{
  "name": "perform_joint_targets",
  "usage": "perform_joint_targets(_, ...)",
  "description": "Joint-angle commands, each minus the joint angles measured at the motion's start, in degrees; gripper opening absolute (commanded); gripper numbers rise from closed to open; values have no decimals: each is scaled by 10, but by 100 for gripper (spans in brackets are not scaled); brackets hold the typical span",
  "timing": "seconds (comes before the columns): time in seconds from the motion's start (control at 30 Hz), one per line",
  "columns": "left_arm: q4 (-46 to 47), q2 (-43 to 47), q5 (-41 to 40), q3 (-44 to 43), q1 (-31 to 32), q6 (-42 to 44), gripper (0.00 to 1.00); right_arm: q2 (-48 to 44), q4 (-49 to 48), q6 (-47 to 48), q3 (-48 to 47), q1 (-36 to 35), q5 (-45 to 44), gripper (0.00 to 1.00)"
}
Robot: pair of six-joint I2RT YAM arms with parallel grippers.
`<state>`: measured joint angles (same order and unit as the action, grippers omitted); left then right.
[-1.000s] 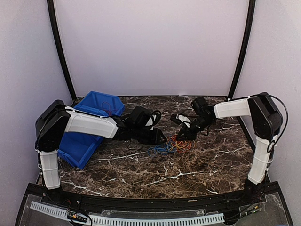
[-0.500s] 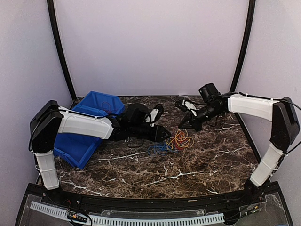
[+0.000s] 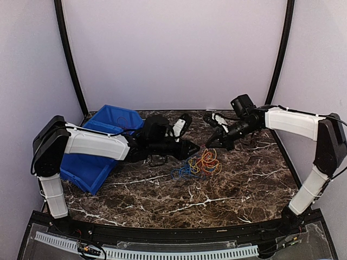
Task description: Untangle the cables
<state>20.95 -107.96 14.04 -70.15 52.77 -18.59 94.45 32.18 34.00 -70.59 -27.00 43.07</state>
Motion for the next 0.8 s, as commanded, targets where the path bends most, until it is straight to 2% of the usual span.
perform_joint_targets(0.0, 10, -15, 12, -21, 2, 24, 30, -26, -14, -4, 8, -4, 21, 1)
perform_joint_targets(0.27, 37, -48, 32, -47, 2, 19, 28, -35, -24, -14, 23, -4, 28, 1)
perform_joint_targets(0.43, 35, -60, 14, -58, 2, 17, 9, -44, -30, -16, 33, -4, 29, 1)
perform_joint_targets(0.63, 50, -60, 6, -51, 2, -1, 1, -42, -41, -20, 46, -4, 29, 2)
perform_joint_targets(0.7, 56, -59, 7, -47, 2, -9, 0, -40, -47, -23, 48, -4, 28, 6)
perform_joint_targets(0.77, 66, -57, 9, -40, 3, -16, 0, -35, -61, -33, 53, -4, 18, 15)
